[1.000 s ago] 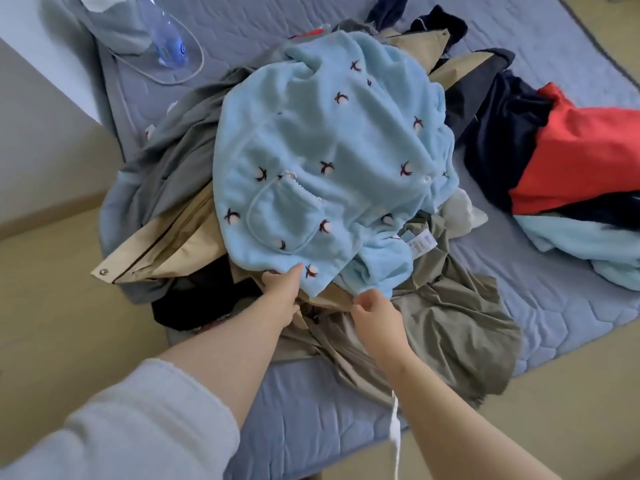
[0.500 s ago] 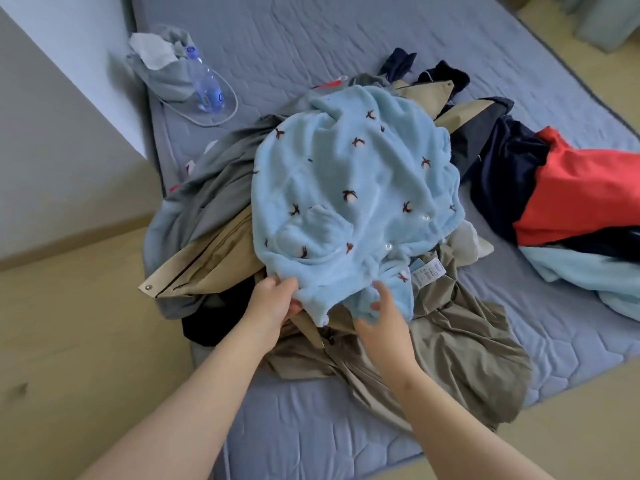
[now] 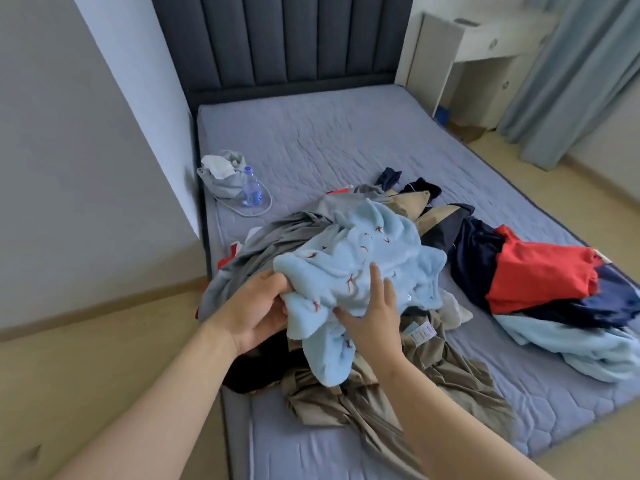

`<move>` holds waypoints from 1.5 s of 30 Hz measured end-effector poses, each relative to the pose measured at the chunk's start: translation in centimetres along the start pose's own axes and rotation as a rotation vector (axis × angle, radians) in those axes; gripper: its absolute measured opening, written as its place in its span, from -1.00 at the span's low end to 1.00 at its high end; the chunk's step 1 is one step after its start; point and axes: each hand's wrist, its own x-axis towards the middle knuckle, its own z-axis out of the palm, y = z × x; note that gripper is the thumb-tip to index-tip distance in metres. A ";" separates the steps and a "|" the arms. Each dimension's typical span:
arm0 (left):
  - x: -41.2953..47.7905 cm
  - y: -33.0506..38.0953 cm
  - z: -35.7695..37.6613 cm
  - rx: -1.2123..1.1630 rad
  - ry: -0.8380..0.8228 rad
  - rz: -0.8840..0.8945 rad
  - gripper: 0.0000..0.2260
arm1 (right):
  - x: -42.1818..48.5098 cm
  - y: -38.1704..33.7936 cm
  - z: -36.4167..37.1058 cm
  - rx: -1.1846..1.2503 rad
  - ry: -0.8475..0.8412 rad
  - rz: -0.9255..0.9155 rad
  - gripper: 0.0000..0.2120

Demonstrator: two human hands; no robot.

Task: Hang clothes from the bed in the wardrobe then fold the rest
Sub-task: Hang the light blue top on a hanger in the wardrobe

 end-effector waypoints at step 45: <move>-10.6 22.7 2.3 -0.109 0.234 0.603 -0.82 | -1.1 -18.6 -4.0 0.214 -0.430 -0.196 -0.83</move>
